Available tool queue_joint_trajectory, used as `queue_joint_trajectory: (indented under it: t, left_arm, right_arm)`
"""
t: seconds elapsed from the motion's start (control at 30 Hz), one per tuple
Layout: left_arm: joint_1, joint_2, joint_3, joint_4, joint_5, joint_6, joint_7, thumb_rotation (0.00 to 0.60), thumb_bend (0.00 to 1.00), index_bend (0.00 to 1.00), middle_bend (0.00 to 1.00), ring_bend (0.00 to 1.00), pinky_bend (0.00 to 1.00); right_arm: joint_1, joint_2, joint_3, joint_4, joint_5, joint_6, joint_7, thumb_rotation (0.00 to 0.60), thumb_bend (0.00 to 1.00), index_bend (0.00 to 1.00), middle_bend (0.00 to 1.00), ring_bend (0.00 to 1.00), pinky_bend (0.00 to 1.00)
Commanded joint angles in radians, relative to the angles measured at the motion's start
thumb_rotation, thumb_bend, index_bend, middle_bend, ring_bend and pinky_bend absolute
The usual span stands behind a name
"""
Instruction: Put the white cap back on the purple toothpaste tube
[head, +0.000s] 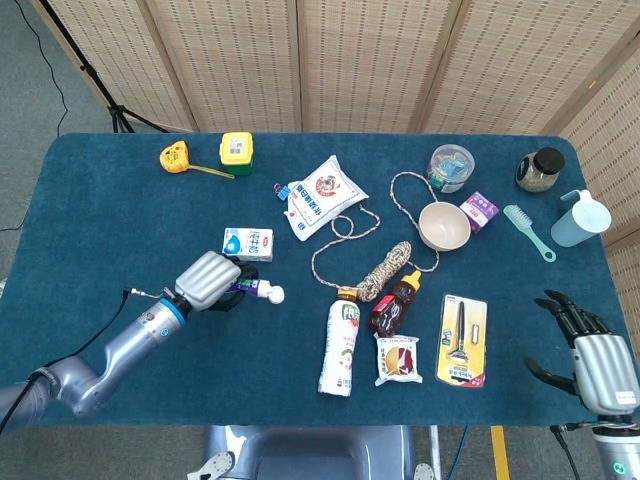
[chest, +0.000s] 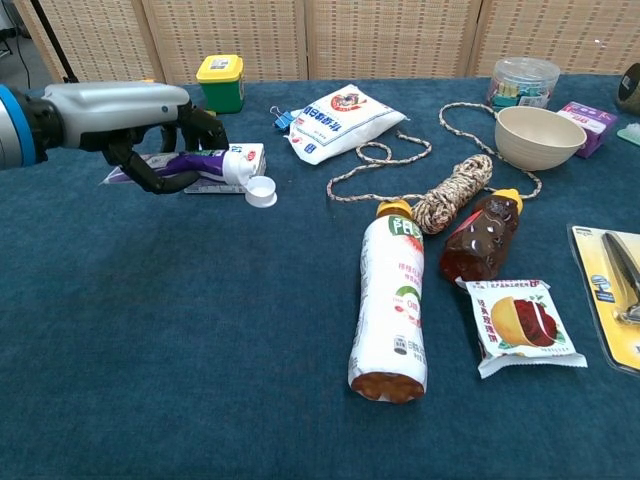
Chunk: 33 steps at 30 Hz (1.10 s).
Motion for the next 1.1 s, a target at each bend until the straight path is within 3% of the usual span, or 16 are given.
queue_joint_trajectory:
  t: [0.03, 0.53, 1.1]
  left_arm:
    - [-0.030, 0.045, -0.001, -0.038, 0.034, -0.022, -0.049, 0.600, 0.71, 0.57, 0.45, 0.41, 0.50]
    - [-0.165, 0.178, -0.035, -0.144, 0.045, -0.175, -0.228, 0.600, 0.71, 0.58, 0.46, 0.41, 0.50]
    - [-0.270, 0.213, -0.082, -0.138, -0.052, -0.317, -0.380, 0.600, 0.71, 0.58, 0.46, 0.41, 0.50]
  right_arm:
    - [0.024, -0.003, 0.005, -0.020, -0.019, -0.021, 0.000, 0.600, 0.18, 0.20, 0.18, 0.29, 0.31]
    - [0.185, -0.057, 0.043, -0.079, -0.061, -0.164, 0.018, 0.600, 0.18, 0.18, 0.16, 0.25, 0.31]
    - [0.330, -0.310, 0.085, 0.004, -0.019, -0.249, -0.026, 0.600, 0.18, 0.10, 0.09, 0.17, 0.24]
